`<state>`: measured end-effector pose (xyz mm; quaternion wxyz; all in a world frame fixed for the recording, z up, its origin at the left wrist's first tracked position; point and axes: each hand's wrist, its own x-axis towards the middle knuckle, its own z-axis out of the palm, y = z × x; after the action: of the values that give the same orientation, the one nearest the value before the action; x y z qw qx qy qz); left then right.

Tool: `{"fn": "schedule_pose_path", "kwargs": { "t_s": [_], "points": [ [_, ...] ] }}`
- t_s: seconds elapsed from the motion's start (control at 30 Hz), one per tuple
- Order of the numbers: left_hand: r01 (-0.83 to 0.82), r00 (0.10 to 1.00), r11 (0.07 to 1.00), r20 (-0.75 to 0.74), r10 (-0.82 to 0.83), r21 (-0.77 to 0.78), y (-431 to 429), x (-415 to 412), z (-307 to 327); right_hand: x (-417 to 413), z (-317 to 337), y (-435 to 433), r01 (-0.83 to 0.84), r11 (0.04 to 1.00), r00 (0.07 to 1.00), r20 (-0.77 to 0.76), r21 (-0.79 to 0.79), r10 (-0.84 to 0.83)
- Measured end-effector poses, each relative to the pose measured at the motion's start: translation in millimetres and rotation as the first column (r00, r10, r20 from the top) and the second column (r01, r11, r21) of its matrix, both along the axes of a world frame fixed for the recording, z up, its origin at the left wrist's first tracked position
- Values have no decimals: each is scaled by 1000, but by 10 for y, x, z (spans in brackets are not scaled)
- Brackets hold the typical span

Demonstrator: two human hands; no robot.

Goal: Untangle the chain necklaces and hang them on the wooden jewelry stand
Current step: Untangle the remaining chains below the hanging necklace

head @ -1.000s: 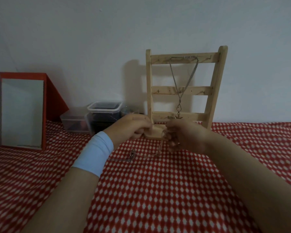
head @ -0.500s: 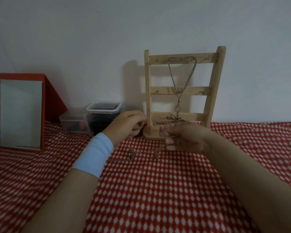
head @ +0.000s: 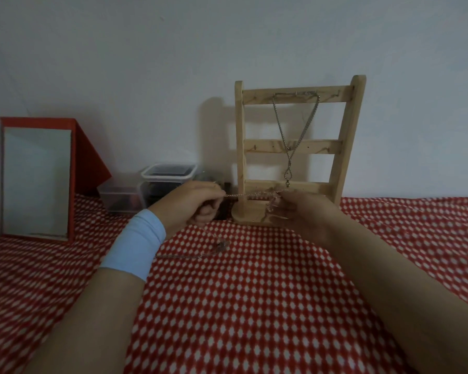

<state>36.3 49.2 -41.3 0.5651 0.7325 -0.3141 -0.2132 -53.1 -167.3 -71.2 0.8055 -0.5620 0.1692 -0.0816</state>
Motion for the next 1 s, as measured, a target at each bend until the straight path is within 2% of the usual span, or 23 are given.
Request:
{"fn": "schedule_pose_path", "kwargs": {
  "t_s": [0.1,0.2,0.27,0.4,0.47,0.53,0.57,0.63,0.7,0.73,0.83,0.9,1.0],
  "points": [
    [-6,1000,999,12,6,36,41,23,18,-19,38,25,-107,994,994,12,18,107],
    [-16,995,996,95,8,84,93,10,78,-45,54,53,-211,977,977,7,-31,211],
    [-8,994,995,113,-3,95,113,15,106,-57,51,80,-253,967,966,40,-8,254],
    [49,991,993,-121,-62,-103,62,-16,106,-81,88,142,-348,934,933,126,82,336],
    [47,956,969,-271,-114,-243,32,-16,96,-91,77,132,-353,935,931,90,-20,354],
    [50,925,950,-344,-160,-307,26,21,98,-90,58,100,-377,900,922,6,-218,387],
    [61,930,957,-333,-158,-282,28,36,102,-89,49,85,-395,861,915,-51,-320,400],
    [54,976,995,-207,-71,-88,35,66,81,-88,40,68,-422,794,906,-162,-438,392],
    [-9,999,987,43,2,160,31,42,50,-88,41,51,-447,770,894,-212,-456,394],
    [-21,988,966,154,-19,257,21,9,51,-95,52,42,-459,760,888,-211,-460,409],
    [-58,941,899,325,-96,434,5,-34,59,-107,72,-14,-467,746,879,-162,-475,448],
    [-41,962,917,265,-72,397,17,-9,48,-109,77,-59,-449,753,887,-137,-481,441],
    [27,996,997,-84,-20,75,3,-16,3,-138,128,-57,-420,717,902,-171,-557,396]
  ]
}}
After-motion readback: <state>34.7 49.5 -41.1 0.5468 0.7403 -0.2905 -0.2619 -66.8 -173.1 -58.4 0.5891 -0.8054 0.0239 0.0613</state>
